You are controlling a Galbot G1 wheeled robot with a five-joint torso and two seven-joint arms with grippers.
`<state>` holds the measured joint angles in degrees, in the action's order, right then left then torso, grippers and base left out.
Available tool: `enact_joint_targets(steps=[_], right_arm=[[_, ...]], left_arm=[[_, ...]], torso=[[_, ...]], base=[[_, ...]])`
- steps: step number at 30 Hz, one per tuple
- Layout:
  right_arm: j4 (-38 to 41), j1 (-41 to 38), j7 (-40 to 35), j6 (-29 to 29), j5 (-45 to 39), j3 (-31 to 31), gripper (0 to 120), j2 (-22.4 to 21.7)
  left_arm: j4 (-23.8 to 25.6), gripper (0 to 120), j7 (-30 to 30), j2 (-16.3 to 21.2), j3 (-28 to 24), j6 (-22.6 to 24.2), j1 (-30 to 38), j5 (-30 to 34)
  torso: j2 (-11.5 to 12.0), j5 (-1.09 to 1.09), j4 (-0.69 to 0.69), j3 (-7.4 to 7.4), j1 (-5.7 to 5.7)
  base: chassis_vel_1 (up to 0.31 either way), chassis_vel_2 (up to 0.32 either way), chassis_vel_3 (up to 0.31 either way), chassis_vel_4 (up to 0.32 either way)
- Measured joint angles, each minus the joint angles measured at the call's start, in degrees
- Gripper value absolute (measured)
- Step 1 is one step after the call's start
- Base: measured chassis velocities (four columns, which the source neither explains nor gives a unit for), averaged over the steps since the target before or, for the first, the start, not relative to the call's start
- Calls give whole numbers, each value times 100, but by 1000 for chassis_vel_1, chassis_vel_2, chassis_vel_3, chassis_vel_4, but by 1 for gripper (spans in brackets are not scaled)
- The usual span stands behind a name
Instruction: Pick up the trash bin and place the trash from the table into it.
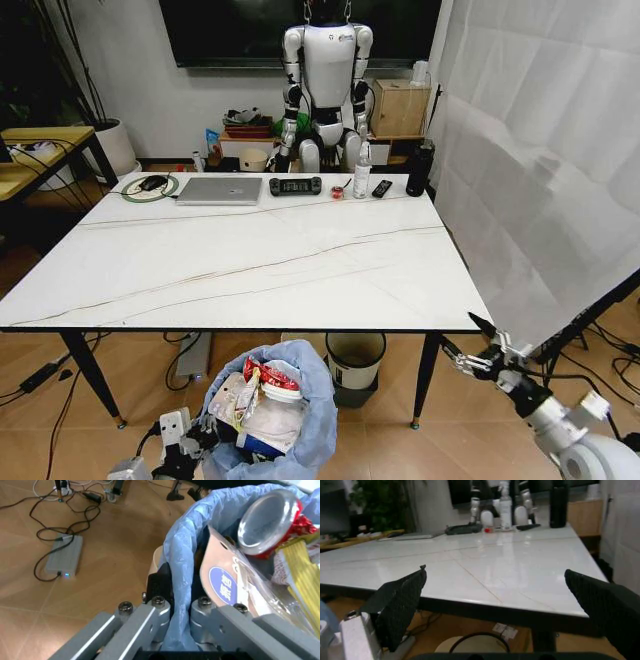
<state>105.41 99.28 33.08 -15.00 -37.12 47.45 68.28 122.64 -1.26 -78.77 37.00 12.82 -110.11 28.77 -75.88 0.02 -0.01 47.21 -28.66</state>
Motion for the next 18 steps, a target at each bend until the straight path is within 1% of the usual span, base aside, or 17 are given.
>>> enact_joint_targets(steps=[1, 2, 3, 4, 8, 13, 18], right_arm=[[-20, 64, 3, -33, 38, 66, 100, 160], [-51, 162, 15, -93, 105, 168, 100, 378], [-51, 162, 15, -93, 105, 168, 100, 378], [-94, 248, 39, -160, 178, 260, 100, 554], [-195, 354, 76, -305, 340, 440, 100, 897], [-210, 374, 80, -393, 433, 540, 100, 1112], [-252, 352, 78, -458, 495, 583, 100, 1213]], left_arm=[[-46, 0, -7, 61, -5, -23, 5, 1], [-104, 0, -12, 142, -15, -55, 16, 12], [-104, 0, -12, 142, -15, -55, 16, 12], [-171, 0, -16, 240, -25, -93, 31, 36], [-280, 0, -21, 558, -34, -170, 81, 145], [-287, 0, -42, 770, -28, -200, 108, 219], [-297, 0, -45, 830, -58, -226, 150, 254]], torso=[[0, 2, 0, 0, 0], [0, -5, 1, 0, 0], [0, -5, 1, 0, 0], [0, -6, 1, 0, 0], [0, -4, 1, 0, 0], [0, -3, 1, 1, -1], [0, -3, 2, 1, -1]], base=[[0, 0, 0, 0], [0, 0, 0, 0], [0, 0, 0, 0], [0, 0, 0, 0], [0, 0, 0, 0], [0, 0, 0, 0], [0, 0, 0, 0]])
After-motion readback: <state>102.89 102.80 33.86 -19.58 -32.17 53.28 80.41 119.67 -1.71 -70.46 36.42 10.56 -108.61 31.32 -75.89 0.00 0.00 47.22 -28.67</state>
